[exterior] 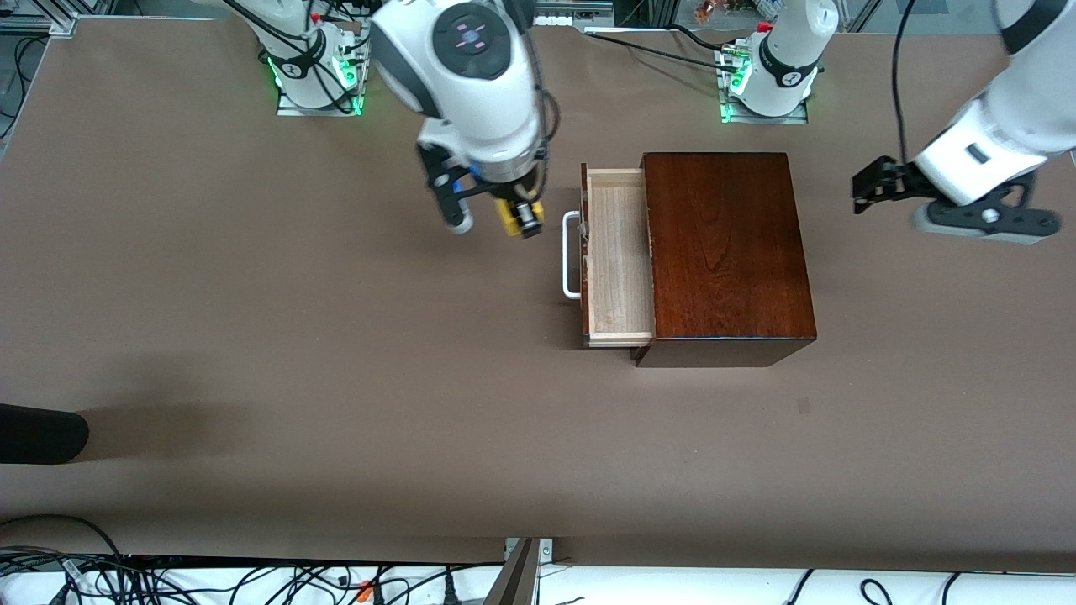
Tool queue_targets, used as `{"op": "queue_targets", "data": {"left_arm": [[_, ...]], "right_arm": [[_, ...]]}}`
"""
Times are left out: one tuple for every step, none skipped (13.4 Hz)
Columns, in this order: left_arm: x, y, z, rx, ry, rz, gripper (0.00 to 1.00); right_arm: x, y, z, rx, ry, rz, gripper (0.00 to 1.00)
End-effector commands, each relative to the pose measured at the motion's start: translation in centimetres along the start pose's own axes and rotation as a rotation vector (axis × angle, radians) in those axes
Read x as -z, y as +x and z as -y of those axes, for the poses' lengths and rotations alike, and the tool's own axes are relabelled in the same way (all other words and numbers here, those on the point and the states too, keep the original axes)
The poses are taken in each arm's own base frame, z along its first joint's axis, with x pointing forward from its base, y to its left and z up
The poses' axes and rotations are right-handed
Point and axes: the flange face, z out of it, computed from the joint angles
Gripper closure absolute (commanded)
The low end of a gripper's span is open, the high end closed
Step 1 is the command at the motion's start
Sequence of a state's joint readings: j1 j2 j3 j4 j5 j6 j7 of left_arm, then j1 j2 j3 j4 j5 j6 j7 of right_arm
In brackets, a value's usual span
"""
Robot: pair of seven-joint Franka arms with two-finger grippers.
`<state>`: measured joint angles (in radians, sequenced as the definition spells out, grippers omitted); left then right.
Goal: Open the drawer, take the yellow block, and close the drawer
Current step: 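Carry the cube away with the right gripper while the left gripper reaches the drawer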
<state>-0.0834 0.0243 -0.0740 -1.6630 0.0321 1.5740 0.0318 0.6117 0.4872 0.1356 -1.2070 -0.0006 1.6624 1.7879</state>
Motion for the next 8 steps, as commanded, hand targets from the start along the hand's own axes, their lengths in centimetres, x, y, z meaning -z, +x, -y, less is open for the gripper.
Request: {"op": "queue_targets", "data": {"left_arm": [[-3.1, 3.3, -4.1, -0.281, -0.039, 0.053, 0.00], [-3.7, 4.6, -5.9, -0.412, -0.059, 0.053, 0.00], [-4.1, 5.4, -7.5, -0.533, -0.065, 0.053, 0.00], [-4.7, 5.9, -10.0, -0.658, -0.084, 0.050, 0.00], [-5.7, 6.4, -11.9, -0.758, -0.136, 0.036, 0.00], [-6.5, 7.2, -13.1, -0.853, -0.187, -0.008, 0.00], [-7.5, 7.6, -14.7, -0.964, -0.236, -0.033, 0.00], [-8.4, 7.9, -16.6, -1.062, -0.251, -0.054, 0.00]], "right_arm": [[1.0, 9.5, -5.1, 0.189, -0.054, 0.034, 0.99], [0.8, 13.5, -7.2, 0.253, -0.072, 0.044, 0.99], [1.0, 16.6, -9.1, 0.318, -0.071, 0.048, 0.99], [0.8, 19.8, -10.7, 0.377, -0.078, 0.058, 0.99], [-0.1, 22.7, -12.2, 0.438, -0.089, 0.075, 0.99], [-1.2, 24.9, -13.5, 0.504, -0.089, 0.087, 0.99], [-2.8, 27.8, -14.9, 0.568, -0.082, 0.098, 0.99], [-4.5, 30.5, -16.1, 0.647, -0.077, 0.111, 0.99]]}}
